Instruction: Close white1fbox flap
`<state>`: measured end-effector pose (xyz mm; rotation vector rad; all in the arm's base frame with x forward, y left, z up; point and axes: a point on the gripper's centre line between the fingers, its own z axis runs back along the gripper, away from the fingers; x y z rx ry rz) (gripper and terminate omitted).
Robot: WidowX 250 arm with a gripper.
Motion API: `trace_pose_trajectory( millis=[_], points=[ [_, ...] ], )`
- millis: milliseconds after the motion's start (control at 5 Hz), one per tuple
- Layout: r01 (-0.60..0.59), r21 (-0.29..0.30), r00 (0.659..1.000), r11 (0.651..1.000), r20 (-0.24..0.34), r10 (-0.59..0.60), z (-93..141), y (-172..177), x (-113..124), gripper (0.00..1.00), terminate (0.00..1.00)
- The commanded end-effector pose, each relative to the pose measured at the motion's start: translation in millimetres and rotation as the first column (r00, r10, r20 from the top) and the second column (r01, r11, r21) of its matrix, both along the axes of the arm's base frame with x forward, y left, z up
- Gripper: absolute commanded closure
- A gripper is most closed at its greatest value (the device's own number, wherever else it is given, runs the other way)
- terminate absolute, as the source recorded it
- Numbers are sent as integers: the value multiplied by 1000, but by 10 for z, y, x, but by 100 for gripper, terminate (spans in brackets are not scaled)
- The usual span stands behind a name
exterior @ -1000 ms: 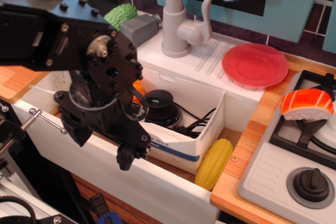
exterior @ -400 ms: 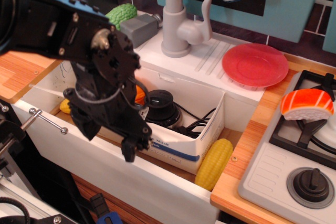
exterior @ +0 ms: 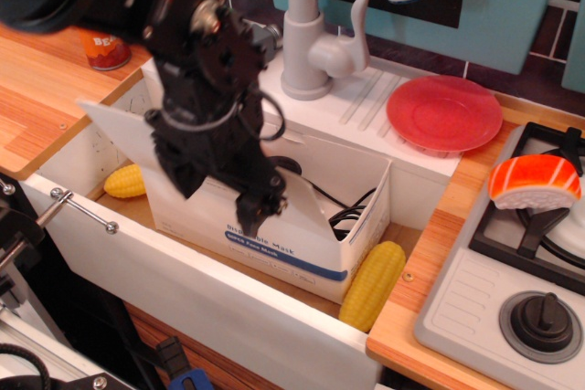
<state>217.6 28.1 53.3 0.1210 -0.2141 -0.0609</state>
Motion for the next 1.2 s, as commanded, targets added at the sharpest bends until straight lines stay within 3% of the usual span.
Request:
trace_pose_trajectory(
  millis=[0, 400, 1000],
  points=[
    [69, -4, 994, 998, 80, -69, 83, -93, 546, 0, 0],
    [128, -90, 972, 988, 208, -107, -260, -241, 849, 0, 0],
    [142, -97, 964, 985, 238, -115, -407, -308, 854, 0, 0]
  ],
)
